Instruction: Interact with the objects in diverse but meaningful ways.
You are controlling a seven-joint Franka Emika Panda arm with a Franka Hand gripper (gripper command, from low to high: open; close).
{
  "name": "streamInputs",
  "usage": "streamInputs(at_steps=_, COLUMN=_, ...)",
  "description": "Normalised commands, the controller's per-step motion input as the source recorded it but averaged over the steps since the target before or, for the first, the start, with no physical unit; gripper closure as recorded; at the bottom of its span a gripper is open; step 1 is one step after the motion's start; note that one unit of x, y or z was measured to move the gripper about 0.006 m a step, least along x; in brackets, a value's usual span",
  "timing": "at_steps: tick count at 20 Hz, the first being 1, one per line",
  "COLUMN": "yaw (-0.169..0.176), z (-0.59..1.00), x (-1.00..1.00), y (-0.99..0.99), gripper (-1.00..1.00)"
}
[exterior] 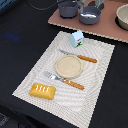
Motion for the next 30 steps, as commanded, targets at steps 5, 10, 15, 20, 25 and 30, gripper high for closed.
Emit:
streamInputs(at_steps=5, yaw=0.000, z=-0.11, x=0.09, y=-0.36, gripper=-1.00)
streamInputs(at_steps=10, yaw=0.000, z=-0.26, x=0.00, y=-0.29, gripper=-1.00)
streamInputs(at_steps=15, yaw=0.000, z=-0.30, x=0.00, y=-0.32, gripper=-1.00)
streamInputs(at_steps=20, yaw=0.000, z=-0.38, x=0.00, y=-0.30, gripper=-1.00)
streamInputs(at_steps=25, yaw=0.000, z=-0.38, x=0.00, y=-0.20, gripper=-1.00)
streamInputs(at_steps=30, yaw=0.021, z=-0.33, x=0.00, y=-0.02, gripper=-1.00)
